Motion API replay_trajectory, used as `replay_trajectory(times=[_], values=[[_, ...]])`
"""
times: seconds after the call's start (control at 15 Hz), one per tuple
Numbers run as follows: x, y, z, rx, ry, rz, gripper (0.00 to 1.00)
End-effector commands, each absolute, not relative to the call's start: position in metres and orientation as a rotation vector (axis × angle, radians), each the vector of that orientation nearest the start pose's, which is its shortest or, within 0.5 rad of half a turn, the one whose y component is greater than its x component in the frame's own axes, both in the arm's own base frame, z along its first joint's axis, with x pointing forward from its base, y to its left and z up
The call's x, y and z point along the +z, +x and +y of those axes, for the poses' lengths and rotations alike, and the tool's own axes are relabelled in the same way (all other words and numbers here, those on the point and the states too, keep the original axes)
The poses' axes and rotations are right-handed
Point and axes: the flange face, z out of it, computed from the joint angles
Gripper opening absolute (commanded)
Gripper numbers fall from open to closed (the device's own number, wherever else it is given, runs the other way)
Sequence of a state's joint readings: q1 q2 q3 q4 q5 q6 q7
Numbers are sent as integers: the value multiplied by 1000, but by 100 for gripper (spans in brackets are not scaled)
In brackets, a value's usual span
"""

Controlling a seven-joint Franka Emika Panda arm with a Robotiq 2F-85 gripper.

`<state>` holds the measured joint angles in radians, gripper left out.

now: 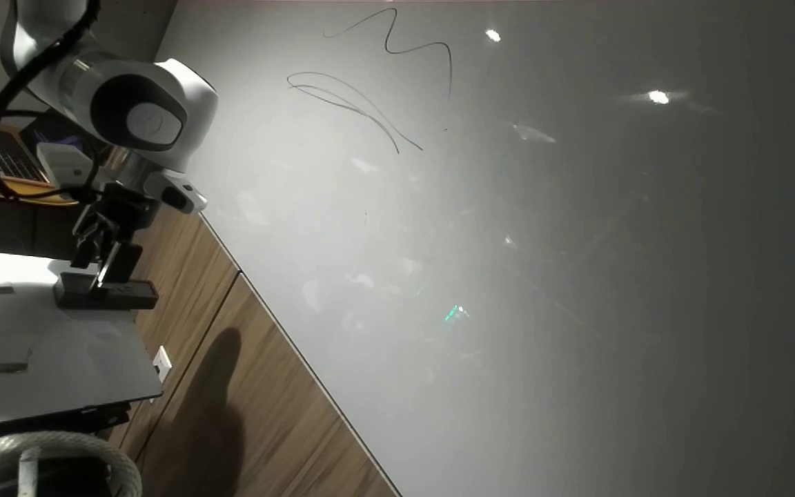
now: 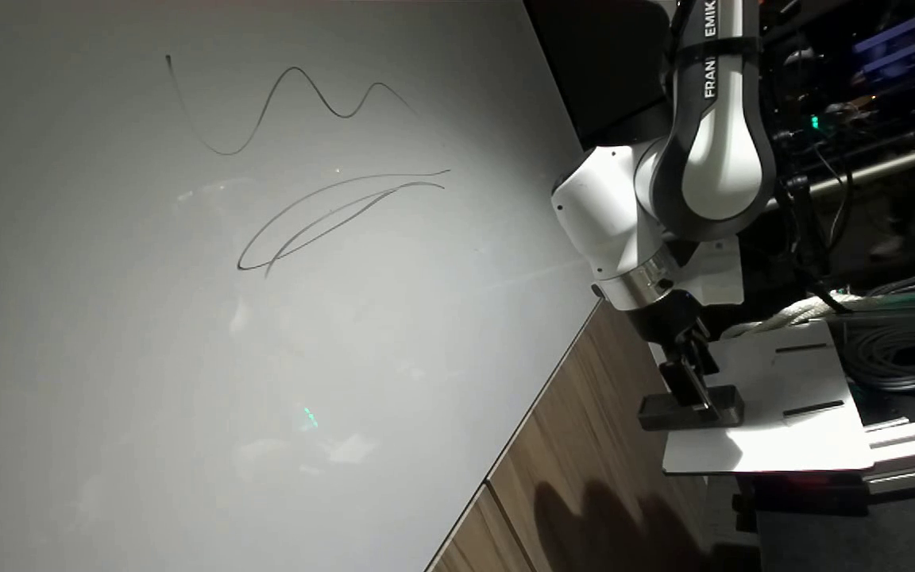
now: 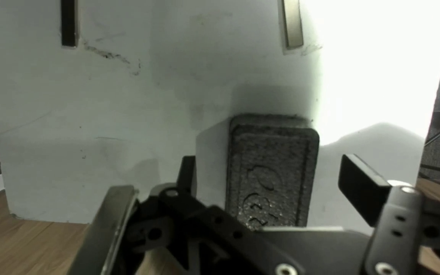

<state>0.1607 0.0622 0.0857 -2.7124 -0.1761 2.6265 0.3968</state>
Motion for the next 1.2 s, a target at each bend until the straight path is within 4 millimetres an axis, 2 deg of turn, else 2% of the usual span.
replay_trajectory(times=[0.0,0.2,0.4,0.87,0.93,1.0,1.13], values=[[202,372,99,172,-3269,-31,69],[200,373,100,177,-3267,-35,44],[200,374,100,181,-3267,-34,27],[199,371,105,187,-3271,-44,27],[199,371,106,188,-3271,-46,60],[199,370,106,188,-3272,-49,78],[198,369,107,188,-3271,-48,91]])
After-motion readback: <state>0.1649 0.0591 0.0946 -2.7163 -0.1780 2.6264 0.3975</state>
